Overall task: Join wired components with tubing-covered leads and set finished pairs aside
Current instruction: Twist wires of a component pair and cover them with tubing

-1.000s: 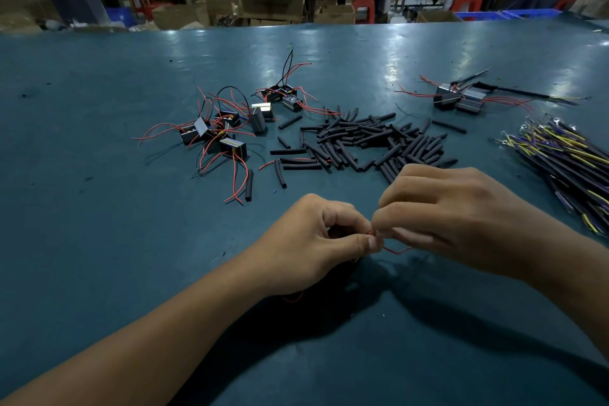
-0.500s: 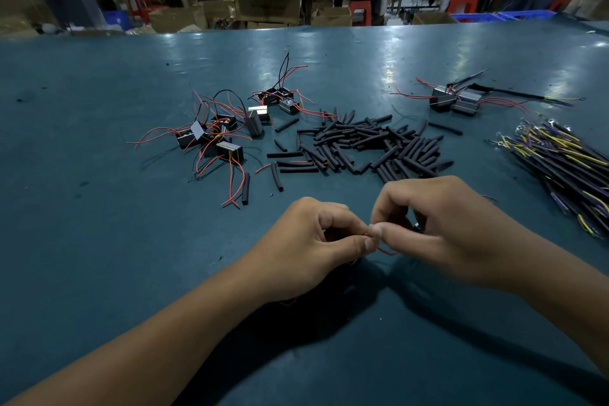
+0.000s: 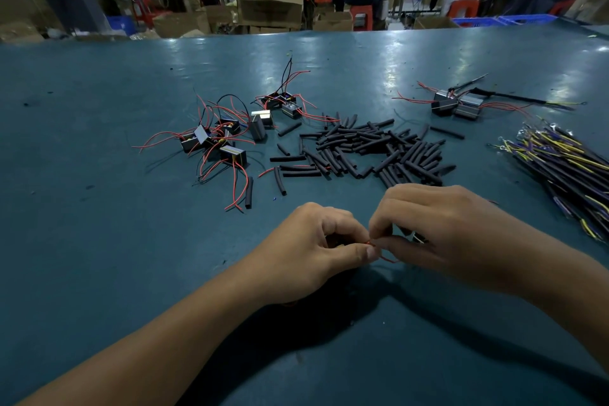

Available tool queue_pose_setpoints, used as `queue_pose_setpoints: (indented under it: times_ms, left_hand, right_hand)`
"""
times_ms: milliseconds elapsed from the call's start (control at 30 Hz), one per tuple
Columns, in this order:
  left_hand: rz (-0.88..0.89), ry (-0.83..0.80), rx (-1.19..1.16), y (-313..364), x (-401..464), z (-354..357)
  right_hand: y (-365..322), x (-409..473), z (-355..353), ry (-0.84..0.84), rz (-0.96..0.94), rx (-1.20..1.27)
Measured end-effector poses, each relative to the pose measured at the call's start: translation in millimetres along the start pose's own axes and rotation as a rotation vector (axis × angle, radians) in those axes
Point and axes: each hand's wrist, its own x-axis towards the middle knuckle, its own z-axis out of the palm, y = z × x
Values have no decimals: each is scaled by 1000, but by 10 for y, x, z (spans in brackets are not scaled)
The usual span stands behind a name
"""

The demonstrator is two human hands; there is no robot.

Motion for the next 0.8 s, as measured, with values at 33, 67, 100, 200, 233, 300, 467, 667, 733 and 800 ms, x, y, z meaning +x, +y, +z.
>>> queue_pose_setpoints:
  times_ms: [33, 67, 100, 200, 233, 300, 467, 667, 733, 800]
  left_hand:
    - [2, -2, 4, 6, 2, 0]
    - [6, -1, 11, 9, 4, 2]
    - [13, 4, 23, 8, 6, 4]
    - [56, 33, 98, -11, 7, 10]
    - [63, 42, 117, -16, 5, 12]
    - [76, 50, 144, -18, 0, 15]
    - [35, 49, 120, -43, 6, 6]
    - [25, 32, 142, -48, -1, 23]
    - [34, 37, 147, -51, -6, 26]
    - [29, 46, 130, -62, -3, 27]
  right_hand:
    - [-2, -4, -9, -2, -29, -35]
    - [-10, -4, -11, -6, -40, -62]
    - [-16, -4, -2, -3, -37, -77]
    - [-35, 4, 39, -10, 43, -53]
    - [-32, 6, 60, -17, 78, -38]
    - [-12, 1, 94, -58, 148, 29]
    - [241, -13, -14, 136, 338, 341]
    - [866, -220, -110, 224, 768, 81]
    - [866, -177, -76, 228, 768, 80]
    - [804, 12, -46, 223, 664, 54]
